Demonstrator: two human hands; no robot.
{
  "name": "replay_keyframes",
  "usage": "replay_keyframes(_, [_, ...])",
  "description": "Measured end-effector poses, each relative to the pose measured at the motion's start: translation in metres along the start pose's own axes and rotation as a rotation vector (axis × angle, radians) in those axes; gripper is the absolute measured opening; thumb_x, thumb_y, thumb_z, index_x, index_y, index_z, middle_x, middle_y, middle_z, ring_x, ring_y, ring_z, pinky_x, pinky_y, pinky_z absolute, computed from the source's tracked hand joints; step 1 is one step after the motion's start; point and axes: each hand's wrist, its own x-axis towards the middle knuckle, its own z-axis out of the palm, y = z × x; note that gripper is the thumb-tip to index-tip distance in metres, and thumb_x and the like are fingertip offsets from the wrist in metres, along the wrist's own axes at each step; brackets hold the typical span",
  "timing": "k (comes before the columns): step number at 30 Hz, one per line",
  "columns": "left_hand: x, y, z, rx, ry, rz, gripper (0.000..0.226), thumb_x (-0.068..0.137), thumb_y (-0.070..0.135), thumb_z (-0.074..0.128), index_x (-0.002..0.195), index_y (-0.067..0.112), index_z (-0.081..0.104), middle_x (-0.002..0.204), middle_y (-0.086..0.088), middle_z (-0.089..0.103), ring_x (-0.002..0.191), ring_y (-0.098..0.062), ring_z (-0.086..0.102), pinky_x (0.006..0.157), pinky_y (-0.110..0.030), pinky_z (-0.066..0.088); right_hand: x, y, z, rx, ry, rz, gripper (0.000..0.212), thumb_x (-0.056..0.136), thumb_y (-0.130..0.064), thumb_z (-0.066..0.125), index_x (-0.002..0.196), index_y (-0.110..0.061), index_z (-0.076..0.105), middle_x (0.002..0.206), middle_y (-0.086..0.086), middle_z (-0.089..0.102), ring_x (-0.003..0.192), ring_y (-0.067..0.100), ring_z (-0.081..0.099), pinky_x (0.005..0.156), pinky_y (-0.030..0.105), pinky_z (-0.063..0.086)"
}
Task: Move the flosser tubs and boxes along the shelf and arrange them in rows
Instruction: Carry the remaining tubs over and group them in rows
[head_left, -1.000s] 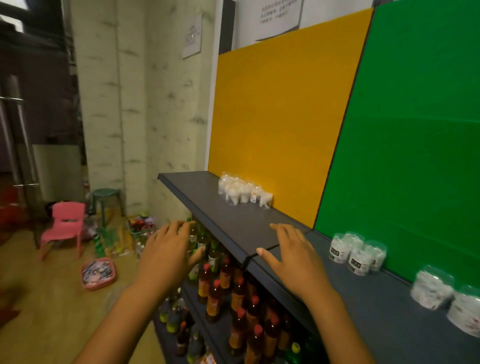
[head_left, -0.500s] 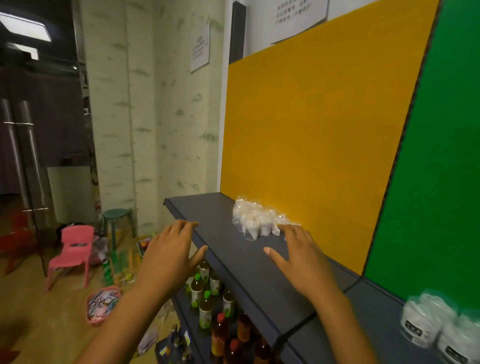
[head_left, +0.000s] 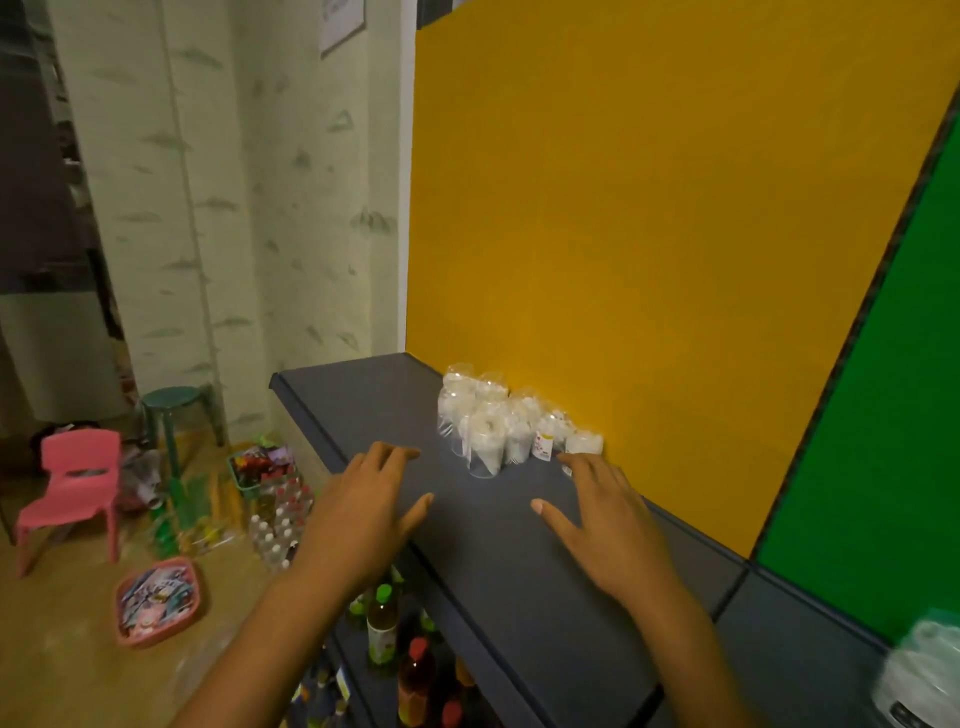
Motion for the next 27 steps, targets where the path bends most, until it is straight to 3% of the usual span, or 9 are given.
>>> replay_keyframes(5, [0.049,-0.010,0.026,-0.086,-0.015,0.040,0.055,0.093,0.052,0.047,0.141,0.028,0.035,0.139,0.001,0.042,0.122,-0.020,0.048,0.096,-0.037,0.046,0.031,0.010,0.013,-0.072,0.010,0.032,0.065,0.091,-0.064,0.046,0.144,-0.028,0.034,0.145,-0.007,0.040,0.131,0.014,0.039,0.102,0.030,0.042])
replay_keyframes(16, [0.158,-0.028,0.098,-0.229,-0.087,0.253,0.052,0.093,0.043,0.055,0.141,0.036,0.036,0.140,0.004,0.039,0.123,-0.018,0.043,0.091,-0.032,0.050,0.101,0.024,0.046,-0.153,0.010,0.189,0.064,0.090,-0.062,0.050,0.144,-0.032,0.033,0.149,-0.008,0.038,0.131,0.014,0.041,0.102,0.029,0.043])
replay_keyframes(21, [0.173,-0.036,0.130,-0.201,-0.132,0.300,0.061,0.093,0.045,0.053,0.148,0.032,0.029,0.134,0.001,0.034,0.122,-0.018,0.034,0.094,-0.032,0.049,0.109,0.032,0.065,-0.153,0.006,0.239,0.062,0.090,-0.057,0.055,0.143,-0.030,0.036,0.146,-0.007,0.040,0.129,0.014,0.043,0.102,0.031,0.044])
replay_keyframes(27, [0.171,-0.033,0.137,-0.280,-0.124,0.264,0.060,0.088,0.045,0.060,0.141,0.032,0.037,0.130,0.001,0.034,0.120,-0.017,0.037,0.085,-0.034,0.053,0.105,0.039,0.066,-0.145,0.042,0.261,0.058,0.091,-0.053,0.055,0.141,-0.028,0.040,0.143,-0.006,0.043,0.127,0.014,0.044,0.101,0.030,0.043])
